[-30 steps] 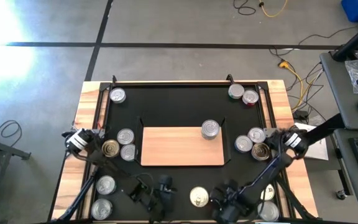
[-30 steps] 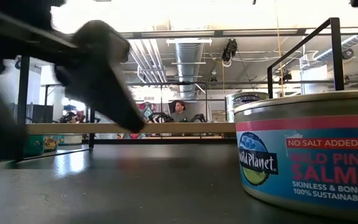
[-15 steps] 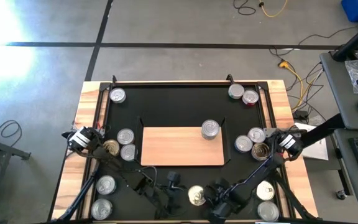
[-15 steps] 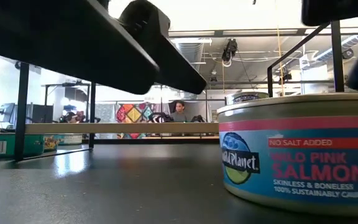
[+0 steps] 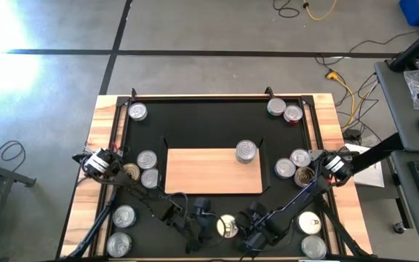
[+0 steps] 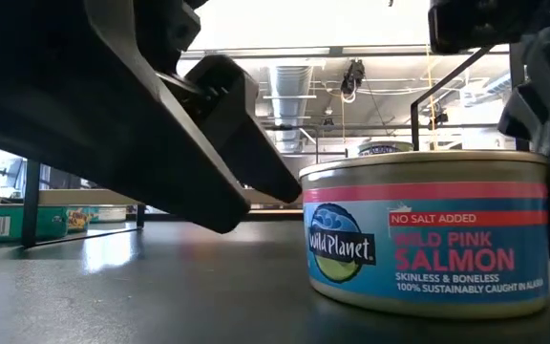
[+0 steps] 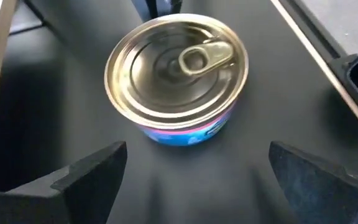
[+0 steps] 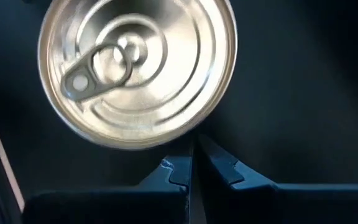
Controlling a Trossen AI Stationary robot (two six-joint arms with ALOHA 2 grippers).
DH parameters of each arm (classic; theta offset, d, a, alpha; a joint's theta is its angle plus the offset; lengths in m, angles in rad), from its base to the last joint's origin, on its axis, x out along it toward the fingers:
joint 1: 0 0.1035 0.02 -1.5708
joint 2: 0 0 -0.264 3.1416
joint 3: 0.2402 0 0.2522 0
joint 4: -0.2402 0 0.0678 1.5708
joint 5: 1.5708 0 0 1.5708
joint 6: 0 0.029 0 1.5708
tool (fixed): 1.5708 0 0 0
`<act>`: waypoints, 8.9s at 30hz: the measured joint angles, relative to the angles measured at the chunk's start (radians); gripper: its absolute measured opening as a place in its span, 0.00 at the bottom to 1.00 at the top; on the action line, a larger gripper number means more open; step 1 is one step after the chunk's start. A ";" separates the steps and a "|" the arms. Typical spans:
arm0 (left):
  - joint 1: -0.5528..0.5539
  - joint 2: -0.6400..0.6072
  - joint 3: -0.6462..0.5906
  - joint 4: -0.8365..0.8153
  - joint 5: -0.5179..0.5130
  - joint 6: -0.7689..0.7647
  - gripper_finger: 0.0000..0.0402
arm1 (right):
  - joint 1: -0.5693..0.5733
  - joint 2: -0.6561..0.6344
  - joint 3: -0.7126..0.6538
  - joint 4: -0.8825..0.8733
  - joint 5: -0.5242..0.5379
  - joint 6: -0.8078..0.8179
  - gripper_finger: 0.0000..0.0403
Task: Stack canned seafood by type on shelf
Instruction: Put the bottom right blue and orange tuna can on the shelf
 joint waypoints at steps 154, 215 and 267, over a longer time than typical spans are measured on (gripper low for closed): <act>0.366 -0.013 0.282 -0.197 0.080 0.086 0.97 | -0.278 -0.429 0.009 -0.217 0.102 -0.712 0.03; 0.500 -0.137 0.147 -0.205 0.222 0.158 0.99 | -0.562 -0.424 -0.100 -0.086 -0.222 -0.946 0.03; 0.497 -0.772 -0.158 -0.506 -0.168 -0.102 0.99 | -0.563 -0.364 -0.154 -0.133 -0.378 -1.013 0.03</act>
